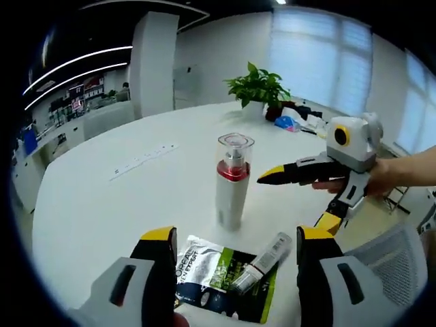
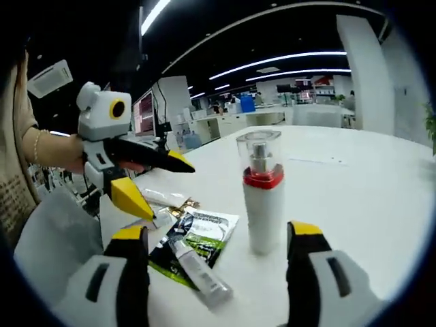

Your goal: Arrange the skincare products in the storage area until every visible bottle or jar stands upright without overlapping.

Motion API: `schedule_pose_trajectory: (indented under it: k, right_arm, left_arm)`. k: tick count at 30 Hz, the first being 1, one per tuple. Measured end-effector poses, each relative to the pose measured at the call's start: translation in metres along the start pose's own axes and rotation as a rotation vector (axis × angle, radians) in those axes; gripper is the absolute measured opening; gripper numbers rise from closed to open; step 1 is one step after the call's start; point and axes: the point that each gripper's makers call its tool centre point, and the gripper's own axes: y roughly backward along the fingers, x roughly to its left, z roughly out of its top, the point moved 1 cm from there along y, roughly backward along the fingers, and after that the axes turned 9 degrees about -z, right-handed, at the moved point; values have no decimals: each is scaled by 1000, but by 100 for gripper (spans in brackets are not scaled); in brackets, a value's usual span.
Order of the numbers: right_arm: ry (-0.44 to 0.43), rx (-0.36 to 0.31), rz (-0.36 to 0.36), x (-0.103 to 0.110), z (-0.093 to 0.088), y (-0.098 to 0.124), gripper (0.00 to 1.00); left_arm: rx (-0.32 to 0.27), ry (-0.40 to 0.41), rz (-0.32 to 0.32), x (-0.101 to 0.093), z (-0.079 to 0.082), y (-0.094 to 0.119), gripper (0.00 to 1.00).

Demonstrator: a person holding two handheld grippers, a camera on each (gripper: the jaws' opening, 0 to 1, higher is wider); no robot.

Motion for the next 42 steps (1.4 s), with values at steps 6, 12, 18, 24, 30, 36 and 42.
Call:
schedule_pose_trajectory:
  k: [6,12,18,24,30,36,42]
  right_arm:
    - [-89,-85,-26,23,13,14,87]
    - [-88,-91,-25,39,14,26,88]
    - [-168,-153,-30,53,25,43,90]
    - [-193,-171,-55,65,26,55,91]
    - [-193,-167,-81,78,26,63,91]
    - [-134,-127,-112,81,22,63,90]
    - [-131,-129,-107,82,20,63,90]
  left_arm:
    - [-22,56,19,-6,-27,35,78]
    - [-33,107,64,-6,-50,67,83]
    - [-44,153,121,-6,-72,106,88]
    - [-78,207,169,-12,-89,138,91]
    - [-80,220,224,-18,-104,162,93]
    - [-81,227,255,-23,-109,174,93]
    - [-71,214,254,-25,-108,172,93]
